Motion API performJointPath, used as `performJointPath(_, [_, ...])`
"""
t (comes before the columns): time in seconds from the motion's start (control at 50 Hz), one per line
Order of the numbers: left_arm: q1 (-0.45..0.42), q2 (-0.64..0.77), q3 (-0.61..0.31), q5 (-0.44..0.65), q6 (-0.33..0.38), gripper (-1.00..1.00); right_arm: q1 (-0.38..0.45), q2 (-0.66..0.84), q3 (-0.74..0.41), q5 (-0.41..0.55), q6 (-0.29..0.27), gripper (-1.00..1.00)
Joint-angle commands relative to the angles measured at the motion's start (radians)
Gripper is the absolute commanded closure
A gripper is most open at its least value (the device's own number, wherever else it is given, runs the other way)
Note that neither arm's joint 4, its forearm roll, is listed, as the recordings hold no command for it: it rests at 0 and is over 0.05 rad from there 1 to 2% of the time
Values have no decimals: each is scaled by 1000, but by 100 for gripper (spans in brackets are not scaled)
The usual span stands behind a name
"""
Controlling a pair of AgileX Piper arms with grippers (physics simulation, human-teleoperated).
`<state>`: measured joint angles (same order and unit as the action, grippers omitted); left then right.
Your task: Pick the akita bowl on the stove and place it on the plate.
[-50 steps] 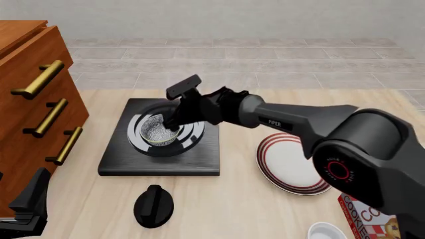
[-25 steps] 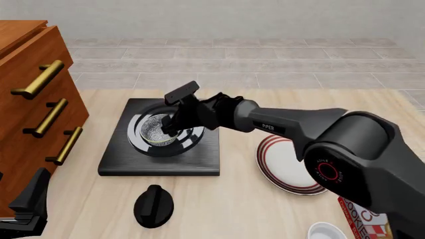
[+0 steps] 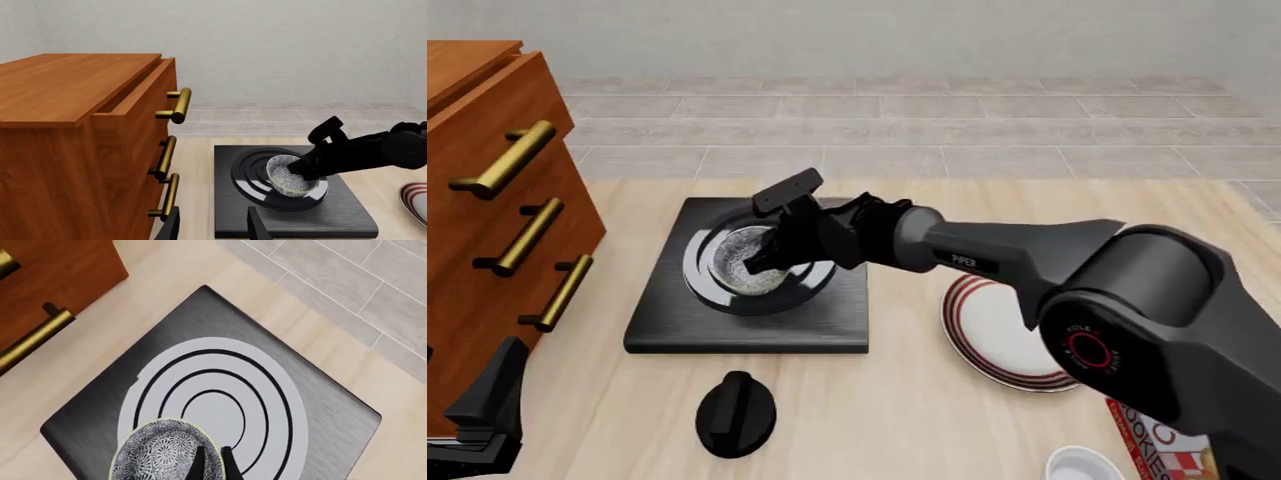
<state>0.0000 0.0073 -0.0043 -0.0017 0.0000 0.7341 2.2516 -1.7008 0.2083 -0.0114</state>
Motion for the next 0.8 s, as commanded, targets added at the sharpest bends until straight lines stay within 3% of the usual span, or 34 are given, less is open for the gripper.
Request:
performJointPath(0.02, [0, 0, 0, 0, 0, -100, 7, -16, 41, -8, 1, 100])
performJointPath(0.34, [0, 0, 0, 0, 0, -100, -21, -114, 97, 4, -38, 100])
performJointPath(0.8, [0, 0, 0, 0, 0, -100, -30, -253, 230, -22, -49, 100])
